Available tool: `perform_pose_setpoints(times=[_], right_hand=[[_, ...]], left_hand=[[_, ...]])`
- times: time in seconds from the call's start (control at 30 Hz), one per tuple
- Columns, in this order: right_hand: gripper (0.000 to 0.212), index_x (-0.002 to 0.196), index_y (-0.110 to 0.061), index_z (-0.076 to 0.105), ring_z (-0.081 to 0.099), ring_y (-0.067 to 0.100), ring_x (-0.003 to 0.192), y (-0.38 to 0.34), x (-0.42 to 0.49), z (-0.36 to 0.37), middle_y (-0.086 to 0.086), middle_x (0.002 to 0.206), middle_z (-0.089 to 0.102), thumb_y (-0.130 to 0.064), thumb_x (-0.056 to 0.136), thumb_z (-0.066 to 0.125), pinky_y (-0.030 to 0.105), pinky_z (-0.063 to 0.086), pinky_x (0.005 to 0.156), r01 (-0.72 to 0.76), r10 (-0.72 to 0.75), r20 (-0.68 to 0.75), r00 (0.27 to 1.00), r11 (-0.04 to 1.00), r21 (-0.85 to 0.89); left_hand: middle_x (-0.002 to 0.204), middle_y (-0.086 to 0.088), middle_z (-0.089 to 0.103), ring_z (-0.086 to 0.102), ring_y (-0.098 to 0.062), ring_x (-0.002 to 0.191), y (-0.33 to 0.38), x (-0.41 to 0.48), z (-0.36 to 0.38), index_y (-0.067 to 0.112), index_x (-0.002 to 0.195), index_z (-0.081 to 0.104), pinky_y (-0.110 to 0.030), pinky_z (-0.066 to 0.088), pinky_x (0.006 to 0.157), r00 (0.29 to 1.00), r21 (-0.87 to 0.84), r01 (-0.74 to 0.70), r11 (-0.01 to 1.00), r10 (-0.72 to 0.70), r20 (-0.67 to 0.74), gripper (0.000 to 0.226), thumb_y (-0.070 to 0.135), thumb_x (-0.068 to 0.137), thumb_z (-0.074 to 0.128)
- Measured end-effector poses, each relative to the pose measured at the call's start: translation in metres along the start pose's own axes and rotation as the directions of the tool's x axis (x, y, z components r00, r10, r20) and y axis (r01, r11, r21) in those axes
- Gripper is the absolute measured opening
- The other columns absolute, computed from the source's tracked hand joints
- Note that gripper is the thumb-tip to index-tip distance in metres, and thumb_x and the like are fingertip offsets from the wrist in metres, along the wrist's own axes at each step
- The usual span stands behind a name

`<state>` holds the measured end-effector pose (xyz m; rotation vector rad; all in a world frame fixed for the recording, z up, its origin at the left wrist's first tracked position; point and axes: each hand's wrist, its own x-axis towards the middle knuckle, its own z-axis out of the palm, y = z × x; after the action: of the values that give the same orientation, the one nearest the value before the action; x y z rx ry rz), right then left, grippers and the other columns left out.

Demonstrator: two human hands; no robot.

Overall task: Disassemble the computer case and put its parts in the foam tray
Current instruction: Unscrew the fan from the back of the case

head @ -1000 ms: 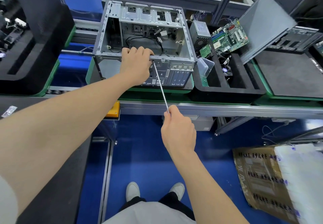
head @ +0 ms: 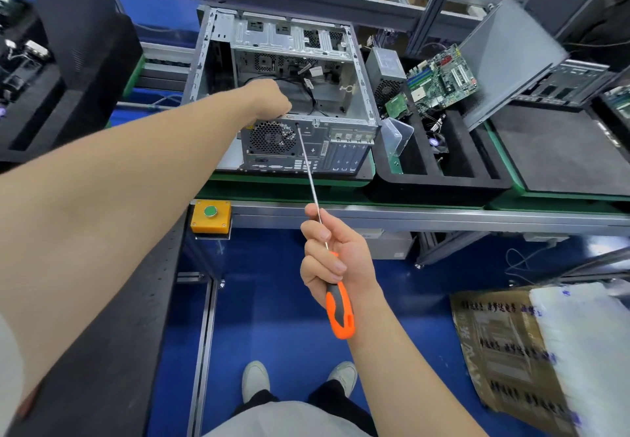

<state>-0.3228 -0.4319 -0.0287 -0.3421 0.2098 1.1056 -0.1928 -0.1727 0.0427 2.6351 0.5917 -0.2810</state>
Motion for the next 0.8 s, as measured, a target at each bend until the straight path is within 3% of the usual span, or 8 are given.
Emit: perform_pose_setpoints(times=[0.13,0.27,0.37,0.43,0.53,0.6,0.7,0.8], right_hand=[[0.024,0.102,-0.007,0.068,0.039,0.011,0.03,-0.001,0.002,0.0,-0.001,0.063,0.053,-0.019,0.107,0.048,0.022,0.032,0.029,0.061,-0.08,-0.071,0.994,0.969,-0.239],[0.027,0.109,-0.007,0.068,0.04,0.016,0.034,-0.001,0.001,0.0,0.003,0.065,0.055,-0.022,0.112,0.046,0.022,0.033,0.037,0.071,-0.231,-0.171,0.958,0.767,-0.638],[0.027,0.106,-0.011,0.069,0.05,0.023,0.038,0.003,0.0,0.002,0.009,0.066,0.061,-0.021,0.111,0.044,0.026,0.042,0.04,-0.002,-0.408,-0.206,0.889,0.446,-0.895],[0.025,0.096,-0.016,0.067,0.057,0.026,0.04,0.005,0.001,0.007,0.012,0.063,0.064,-0.02,0.105,0.044,0.031,0.045,0.039,-0.128,-0.558,-0.184,0.809,0.139,-0.982],[0.025,0.085,-0.014,0.049,0.053,0.031,0.057,0.003,0.006,0.007,0.012,0.07,0.057,-0.021,0.108,0.043,0.035,0.034,0.044,-0.396,-0.697,-0.055,0.715,-0.339,-0.853],[0.025,0.086,-0.016,0.043,0.046,0.029,0.063,0.001,0.007,0.005,0.004,0.069,0.047,-0.022,0.11,0.043,0.036,0.029,0.052,-0.508,-0.725,0.021,0.689,-0.503,-0.699],[0.032,0.078,-0.018,0.041,0.048,0.026,0.059,-0.005,0.005,0.002,0.007,0.068,0.052,-0.024,0.109,0.046,0.035,0.031,0.05,-0.451,-0.716,0.052,0.696,-0.493,-0.744],[0.024,0.086,-0.016,0.063,0.056,0.025,0.045,-0.014,-0.001,-0.001,0.009,0.062,0.059,-0.029,0.104,0.053,0.032,0.045,0.042,-0.139,-0.571,-0.107,0.814,-0.012,-0.99]], left_hand=[[0.131,-0.026,0.061,0.067,-0.042,0.109,0.006,0.001,-0.003,-0.007,0.135,0.053,-0.04,0.053,0.081,0.996,0.054,0.074,0.996,-0.077,0.053,0.054,0.04,0.109,0.046],[0.079,-0.016,0.058,0.05,-0.026,0.056,0.01,-0.003,-0.004,-0.007,0.127,0.055,-0.032,0.037,0.053,0.991,0.101,0.095,0.99,-0.103,0.08,0.053,0.042,0.109,0.044],[0.074,-0.016,0.056,0.045,-0.025,0.053,0.012,-0.006,-0.003,-0.009,0.127,0.055,-0.032,0.034,0.051,0.99,0.119,0.105,0.987,-0.115,0.081,0.054,0.04,0.11,0.042],[0.097,-0.024,0.068,0.047,-0.027,0.055,0.014,-0.009,-0.004,-0.011,0.131,0.054,-0.034,0.035,0.052,0.991,0.127,0.097,0.987,-0.108,0.084,0.056,0.04,0.11,0.041],[0.123,-0.029,0.065,0.067,-0.044,0.094,0.019,-0.013,-0.002,-0.013,0.133,0.054,-0.044,0.052,0.079,0.995,0.114,0.072,0.991,-0.079,0.055,0.055,0.035,0.112,0.036],[0.131,-0.031,0.061,0.063,-0.044,0.116,0.02,-0.016,-0.002,-0.014,0.131,0.055,-0.045,0.049,0.096,0.997,0.097,0.062,0.993,-0.067,0.05,0.054,0.031,0.114,0.032],[0.133,-0.03,0.061,0.064,-0.044,0.113,0.021,-0.02,-0.003,-0.013,0.135,0.054,-0.044,0.048,0.097,0.995,0.091,0.07,0.993,-0.076,0.069,0.051,0.027,0.114,0.028],[0.128,-0.032,0.063,0.067,-0.043,0.097,0.02,-0.02,-0.004,-0.014,0.131,0.056,-0.044,0.05,0.096,0.995,0.067,0.078,0.995,-0.082,0.055,0.055,0.032,0.113,0.032]])
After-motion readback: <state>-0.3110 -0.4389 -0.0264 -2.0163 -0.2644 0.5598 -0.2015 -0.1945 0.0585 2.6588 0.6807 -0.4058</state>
